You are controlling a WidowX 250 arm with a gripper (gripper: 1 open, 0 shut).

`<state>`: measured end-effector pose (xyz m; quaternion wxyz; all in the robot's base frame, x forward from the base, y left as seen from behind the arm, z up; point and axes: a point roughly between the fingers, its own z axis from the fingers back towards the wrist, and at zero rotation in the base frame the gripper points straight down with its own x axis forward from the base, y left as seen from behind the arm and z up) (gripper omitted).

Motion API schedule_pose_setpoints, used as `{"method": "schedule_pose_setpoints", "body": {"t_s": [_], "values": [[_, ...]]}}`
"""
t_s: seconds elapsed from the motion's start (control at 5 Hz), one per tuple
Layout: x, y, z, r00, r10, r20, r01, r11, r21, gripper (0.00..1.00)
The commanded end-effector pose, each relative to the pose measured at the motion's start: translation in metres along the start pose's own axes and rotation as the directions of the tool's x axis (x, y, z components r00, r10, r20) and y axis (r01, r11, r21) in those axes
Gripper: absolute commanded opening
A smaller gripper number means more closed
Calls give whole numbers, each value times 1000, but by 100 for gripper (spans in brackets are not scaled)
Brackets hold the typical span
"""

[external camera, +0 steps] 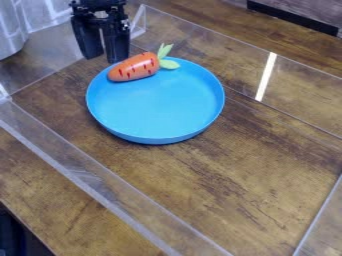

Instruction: Put the carrot in the blue tray

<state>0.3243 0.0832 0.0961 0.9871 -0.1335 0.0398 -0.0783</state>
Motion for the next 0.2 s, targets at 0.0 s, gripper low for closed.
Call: {"method": "schedule_pose_setpoints", "body": {"t_s": [0.0], "values": [[-3,-2,22,998,-5,60,4,1000,27,100]]}}
